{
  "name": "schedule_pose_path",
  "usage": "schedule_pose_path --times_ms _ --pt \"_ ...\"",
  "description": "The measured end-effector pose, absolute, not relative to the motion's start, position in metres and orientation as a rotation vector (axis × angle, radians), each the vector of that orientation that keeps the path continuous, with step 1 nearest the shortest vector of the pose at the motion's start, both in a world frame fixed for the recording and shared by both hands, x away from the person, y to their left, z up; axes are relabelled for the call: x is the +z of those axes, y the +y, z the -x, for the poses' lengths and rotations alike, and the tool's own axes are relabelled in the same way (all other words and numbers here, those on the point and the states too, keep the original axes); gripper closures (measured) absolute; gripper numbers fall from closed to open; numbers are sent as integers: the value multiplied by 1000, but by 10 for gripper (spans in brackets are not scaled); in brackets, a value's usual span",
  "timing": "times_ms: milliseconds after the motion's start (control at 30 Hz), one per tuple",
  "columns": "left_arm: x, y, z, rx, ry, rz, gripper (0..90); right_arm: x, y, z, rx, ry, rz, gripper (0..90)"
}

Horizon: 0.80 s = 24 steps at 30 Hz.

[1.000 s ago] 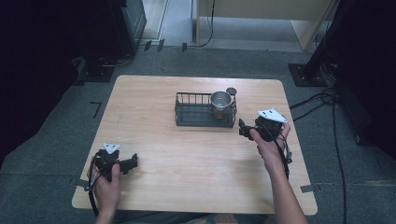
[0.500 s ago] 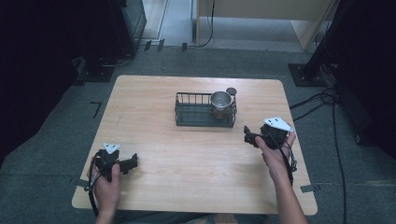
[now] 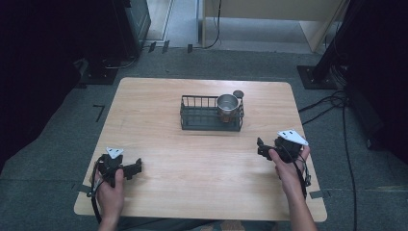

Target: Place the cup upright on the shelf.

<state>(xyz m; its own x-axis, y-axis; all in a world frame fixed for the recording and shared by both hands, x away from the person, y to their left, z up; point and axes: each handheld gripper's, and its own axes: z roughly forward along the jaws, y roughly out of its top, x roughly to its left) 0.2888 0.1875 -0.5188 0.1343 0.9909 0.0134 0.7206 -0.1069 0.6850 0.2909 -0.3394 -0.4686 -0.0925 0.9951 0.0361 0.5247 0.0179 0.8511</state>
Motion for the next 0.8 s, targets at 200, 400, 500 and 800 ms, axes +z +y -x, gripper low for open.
schedule_pose_path --times_ms 200,400,500,800 --pt "-519 187 -289 665 1640 -1888 0 -479 -349 -280 951 1681 -1591 0" --pt "-519 187 -289 665 1641 -1888 0 -489 -358 -270 928 1674 -1624 0" --pt "-519 187 -289 665 1640 -1888 0 -493 -363 -265 917 1673 -1639 0" --pt "-519 187 -289 665 1641 -1887 0 -505 -377 -250 880 1668 -1676 0"
